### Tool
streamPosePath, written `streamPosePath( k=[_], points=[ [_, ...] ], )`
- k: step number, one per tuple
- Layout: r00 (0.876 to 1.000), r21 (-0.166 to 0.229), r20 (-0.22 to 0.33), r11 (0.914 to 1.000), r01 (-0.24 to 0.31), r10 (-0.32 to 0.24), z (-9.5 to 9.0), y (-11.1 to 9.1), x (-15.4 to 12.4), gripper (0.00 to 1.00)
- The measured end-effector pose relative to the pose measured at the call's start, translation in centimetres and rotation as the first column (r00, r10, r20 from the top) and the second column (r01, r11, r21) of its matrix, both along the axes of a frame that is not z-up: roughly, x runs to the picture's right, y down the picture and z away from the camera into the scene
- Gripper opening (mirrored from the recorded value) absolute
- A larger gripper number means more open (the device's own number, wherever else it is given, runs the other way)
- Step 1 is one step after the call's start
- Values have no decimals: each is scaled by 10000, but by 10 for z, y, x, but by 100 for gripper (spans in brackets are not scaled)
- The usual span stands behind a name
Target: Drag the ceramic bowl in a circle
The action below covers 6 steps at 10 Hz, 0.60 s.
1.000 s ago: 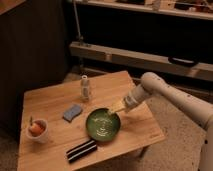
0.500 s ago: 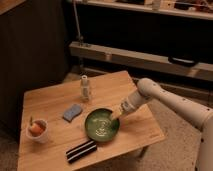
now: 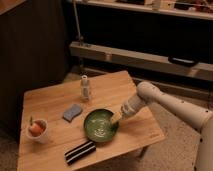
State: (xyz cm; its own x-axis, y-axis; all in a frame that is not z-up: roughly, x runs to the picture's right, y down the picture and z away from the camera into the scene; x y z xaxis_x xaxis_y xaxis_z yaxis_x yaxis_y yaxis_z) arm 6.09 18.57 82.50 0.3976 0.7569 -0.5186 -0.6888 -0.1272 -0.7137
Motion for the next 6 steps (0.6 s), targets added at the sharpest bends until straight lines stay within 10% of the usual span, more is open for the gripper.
streamPosePath(
  k=[3, 6],
  points=[
    [9997, 96, 226, 9999, 129, -131, 5, -1, -14, 50],
    [9972, 170, 366, 9978, 642, -648, 8, -1, -21, 22]
  ],
)
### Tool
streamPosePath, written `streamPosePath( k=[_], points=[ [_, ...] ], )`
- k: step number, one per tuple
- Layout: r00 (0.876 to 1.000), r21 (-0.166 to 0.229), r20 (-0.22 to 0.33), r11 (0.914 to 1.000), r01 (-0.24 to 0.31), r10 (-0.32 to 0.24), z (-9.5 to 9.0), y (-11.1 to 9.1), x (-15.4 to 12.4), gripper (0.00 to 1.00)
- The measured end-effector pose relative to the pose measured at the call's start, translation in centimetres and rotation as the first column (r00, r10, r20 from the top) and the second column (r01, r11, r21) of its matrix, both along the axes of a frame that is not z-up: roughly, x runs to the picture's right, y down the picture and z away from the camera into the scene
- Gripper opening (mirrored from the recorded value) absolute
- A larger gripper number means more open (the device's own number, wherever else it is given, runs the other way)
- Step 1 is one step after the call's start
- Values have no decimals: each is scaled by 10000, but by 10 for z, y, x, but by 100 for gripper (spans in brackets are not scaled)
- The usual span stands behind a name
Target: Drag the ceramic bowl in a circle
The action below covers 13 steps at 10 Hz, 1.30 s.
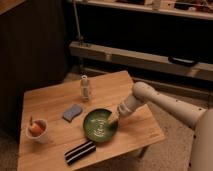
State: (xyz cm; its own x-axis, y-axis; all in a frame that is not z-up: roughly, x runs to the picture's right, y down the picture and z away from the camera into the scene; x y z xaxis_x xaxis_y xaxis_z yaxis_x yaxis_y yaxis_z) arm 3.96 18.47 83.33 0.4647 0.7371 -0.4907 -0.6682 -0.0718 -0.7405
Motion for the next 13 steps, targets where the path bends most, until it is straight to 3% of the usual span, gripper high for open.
streamPosePath(
  k=[1, 3, 4, 6, 9, 11, 13],
  points=[
    [9998, -30, -17, 9998, 221, -221, 2, 2, -1, 9],
    [9988, -57, -99, 9989, 469, -469, 3, 4, 3, 0],
    [9984, -52, -116, 9984, 557, -558, 3, 4, 4, 0],
    [9978, 324, -194, 9974, 644, -638, 1, -18, 5, 0],
    [9957, 992, -404, 9913, 870, -833, -12, -81, 6, 0],
    [9923, 1027, -649, 9884, 1122, -1059, -15, -98, 6, 0],
    [9849, 1039, -1040, 9834, 1489, -1381, -4, -99, 9, 0]
  ],
)
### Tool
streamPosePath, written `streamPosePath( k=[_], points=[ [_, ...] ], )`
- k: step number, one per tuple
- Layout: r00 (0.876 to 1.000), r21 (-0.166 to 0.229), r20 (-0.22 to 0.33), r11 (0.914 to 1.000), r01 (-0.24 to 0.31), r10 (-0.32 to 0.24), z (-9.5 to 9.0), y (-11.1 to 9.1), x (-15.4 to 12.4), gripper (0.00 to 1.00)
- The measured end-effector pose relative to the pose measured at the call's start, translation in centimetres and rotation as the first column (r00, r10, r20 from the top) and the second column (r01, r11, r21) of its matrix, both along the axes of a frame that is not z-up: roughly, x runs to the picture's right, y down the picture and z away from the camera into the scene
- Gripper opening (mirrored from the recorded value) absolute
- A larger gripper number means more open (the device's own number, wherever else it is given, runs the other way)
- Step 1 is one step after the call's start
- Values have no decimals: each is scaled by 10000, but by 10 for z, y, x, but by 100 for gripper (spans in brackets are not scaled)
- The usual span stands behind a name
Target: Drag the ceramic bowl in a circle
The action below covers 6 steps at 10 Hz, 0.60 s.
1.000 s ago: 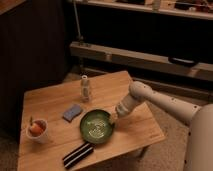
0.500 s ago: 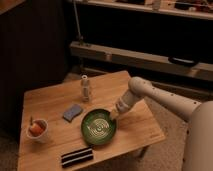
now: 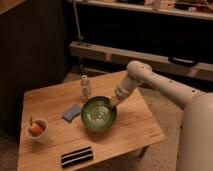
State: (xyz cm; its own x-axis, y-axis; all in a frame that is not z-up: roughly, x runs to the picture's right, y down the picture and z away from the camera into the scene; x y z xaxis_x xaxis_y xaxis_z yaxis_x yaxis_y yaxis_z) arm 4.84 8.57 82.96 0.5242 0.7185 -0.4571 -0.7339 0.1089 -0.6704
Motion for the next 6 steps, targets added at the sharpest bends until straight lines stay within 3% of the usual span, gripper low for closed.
streamPosePath(
  k=[4, 6],
  points=[
    [9940, 171, -1023, 9990, 409, -390, 55, 24, 20, 0],
    [9877, 49, -1540, 9996, 288, -277, 69, 27, 38, 0]
  ],
)
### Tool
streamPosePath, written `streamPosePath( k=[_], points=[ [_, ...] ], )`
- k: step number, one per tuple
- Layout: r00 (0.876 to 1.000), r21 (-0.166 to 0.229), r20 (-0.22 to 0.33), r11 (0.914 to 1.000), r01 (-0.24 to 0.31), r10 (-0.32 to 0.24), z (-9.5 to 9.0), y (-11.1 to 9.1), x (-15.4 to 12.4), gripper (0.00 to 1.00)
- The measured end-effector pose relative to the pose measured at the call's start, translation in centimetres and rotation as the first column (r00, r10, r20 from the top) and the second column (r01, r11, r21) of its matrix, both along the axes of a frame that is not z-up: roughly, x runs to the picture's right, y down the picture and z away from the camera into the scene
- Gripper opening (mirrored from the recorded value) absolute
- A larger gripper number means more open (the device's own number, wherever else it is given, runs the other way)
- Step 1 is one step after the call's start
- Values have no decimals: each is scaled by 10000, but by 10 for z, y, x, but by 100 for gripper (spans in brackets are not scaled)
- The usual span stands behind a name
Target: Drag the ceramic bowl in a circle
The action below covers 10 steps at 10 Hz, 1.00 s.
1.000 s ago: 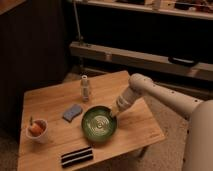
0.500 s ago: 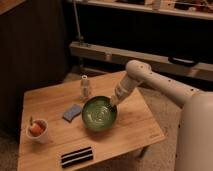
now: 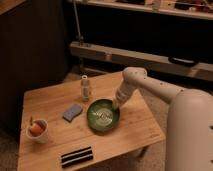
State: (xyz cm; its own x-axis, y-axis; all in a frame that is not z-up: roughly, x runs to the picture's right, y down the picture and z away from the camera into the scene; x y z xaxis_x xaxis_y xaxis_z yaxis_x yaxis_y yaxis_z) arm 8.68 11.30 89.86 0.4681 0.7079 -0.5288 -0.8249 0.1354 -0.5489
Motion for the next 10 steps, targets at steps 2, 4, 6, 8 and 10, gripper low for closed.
streamPosePath(
  k=[2, 4, 6, 8, 10],
  points=[
    [9978, 91, -643, 9999, -142, 148, 4, -6, 34, 0],
    [9927, 259, -1179, 9994, -232, 261, 1, -11, 70, 0],
    [9873, 276, -1587, 9996, -62, 105, -10, -1, 103, 0],
    [9874, 353, -1577, 9992, 203, -145, -24, 13, 117, 0],
    [9925, 437, -1183, 9984, 362, -308, -58, 23, 122, 0]
  ],
)
